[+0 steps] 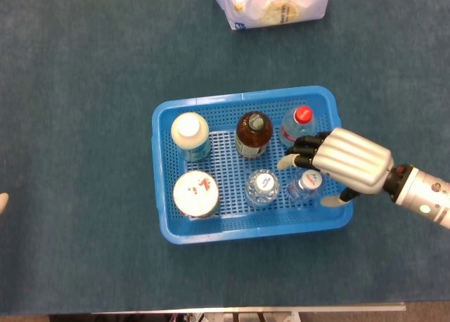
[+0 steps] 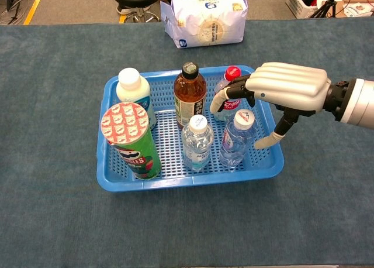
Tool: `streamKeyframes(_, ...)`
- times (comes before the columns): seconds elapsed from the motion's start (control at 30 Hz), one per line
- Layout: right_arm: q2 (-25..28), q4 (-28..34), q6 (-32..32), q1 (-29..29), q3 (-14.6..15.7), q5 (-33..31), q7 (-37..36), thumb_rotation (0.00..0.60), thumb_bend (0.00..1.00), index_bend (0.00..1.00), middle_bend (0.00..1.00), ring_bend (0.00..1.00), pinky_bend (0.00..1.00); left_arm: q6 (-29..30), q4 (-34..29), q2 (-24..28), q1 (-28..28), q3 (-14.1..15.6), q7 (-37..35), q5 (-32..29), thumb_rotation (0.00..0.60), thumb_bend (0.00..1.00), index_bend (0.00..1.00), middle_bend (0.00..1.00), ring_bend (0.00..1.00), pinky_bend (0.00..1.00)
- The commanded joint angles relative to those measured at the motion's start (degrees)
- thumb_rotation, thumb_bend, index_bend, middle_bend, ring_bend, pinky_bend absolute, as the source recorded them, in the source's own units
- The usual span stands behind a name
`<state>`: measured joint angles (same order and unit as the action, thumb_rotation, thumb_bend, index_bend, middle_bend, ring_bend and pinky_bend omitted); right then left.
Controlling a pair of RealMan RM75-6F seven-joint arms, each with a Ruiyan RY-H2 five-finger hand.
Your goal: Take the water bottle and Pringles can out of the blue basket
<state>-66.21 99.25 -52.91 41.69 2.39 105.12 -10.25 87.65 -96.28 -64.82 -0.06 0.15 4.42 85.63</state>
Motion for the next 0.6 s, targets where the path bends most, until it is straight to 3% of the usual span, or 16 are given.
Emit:
streamKeyframes(0.03,-0.3,-0.2,0.2,0.2,0.3,-0.4,-0.1,0.6,0.0,0.28,0.38,0.31,0.5,0.0,0.0,0.0,0.0,0.0,-0.1,0.1,0.6,0.18,0.29,0.26,0.18,0.36)
streamKeyframes(0.6,-2.2,-1.9,0.1,0.6,1.8,-2.3,-0.7,0.6,0.0,0.52,0.58,0.52,0.59,-0.3,0.7,-0.4,0.6,0.2,-0.7,-0.6,0.6,0.18,0.29,0.26,0.18,0.36)
